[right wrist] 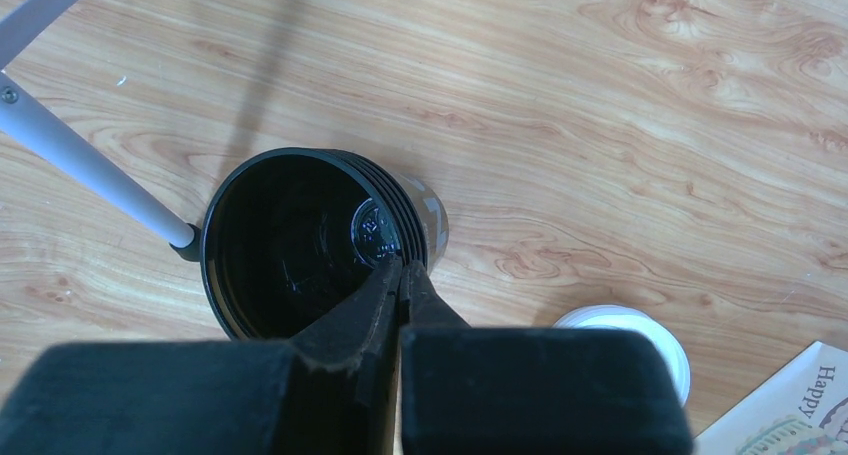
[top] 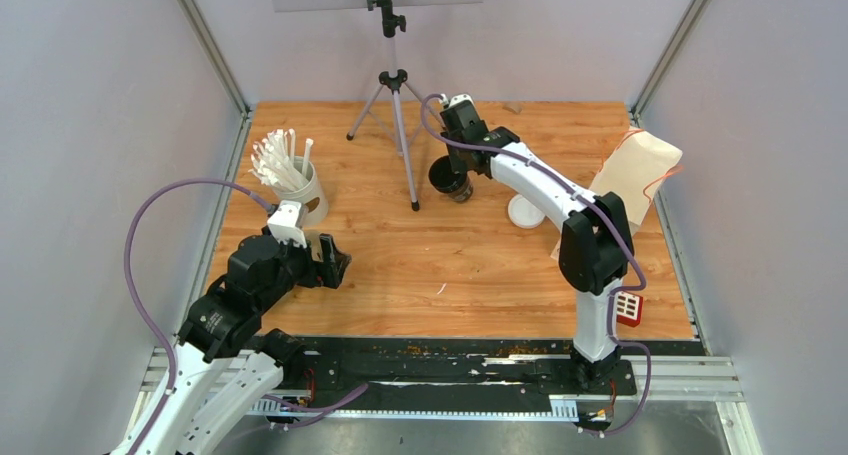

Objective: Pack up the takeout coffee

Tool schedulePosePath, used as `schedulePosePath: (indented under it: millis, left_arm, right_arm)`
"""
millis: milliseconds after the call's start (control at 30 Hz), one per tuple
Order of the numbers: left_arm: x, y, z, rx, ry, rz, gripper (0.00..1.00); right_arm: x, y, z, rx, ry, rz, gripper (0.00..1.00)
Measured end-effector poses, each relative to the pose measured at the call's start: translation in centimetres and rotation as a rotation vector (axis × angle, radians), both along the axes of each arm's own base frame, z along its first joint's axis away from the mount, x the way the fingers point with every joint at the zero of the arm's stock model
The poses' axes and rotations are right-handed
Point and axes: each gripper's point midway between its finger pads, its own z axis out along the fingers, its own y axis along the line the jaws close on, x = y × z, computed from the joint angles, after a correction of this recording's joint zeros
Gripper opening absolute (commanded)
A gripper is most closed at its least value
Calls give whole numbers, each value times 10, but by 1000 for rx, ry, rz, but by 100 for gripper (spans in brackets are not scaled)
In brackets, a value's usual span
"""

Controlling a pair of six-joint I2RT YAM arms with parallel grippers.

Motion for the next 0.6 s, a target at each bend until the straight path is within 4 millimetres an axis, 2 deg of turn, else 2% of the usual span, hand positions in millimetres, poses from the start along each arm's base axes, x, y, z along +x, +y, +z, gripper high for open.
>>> schedulePosePath:
  millis: [233, 600]
  left_arm:
    - [0, 0, -1, 2, 4, 0, 100]
    - [2, 0, -4, 10, 16, 3, 100]
  right_arm:
    - [-2, -14, -2, 31, 22, -24, 0]
    - [-1, -34, 12, 220, 57, -57, 0]
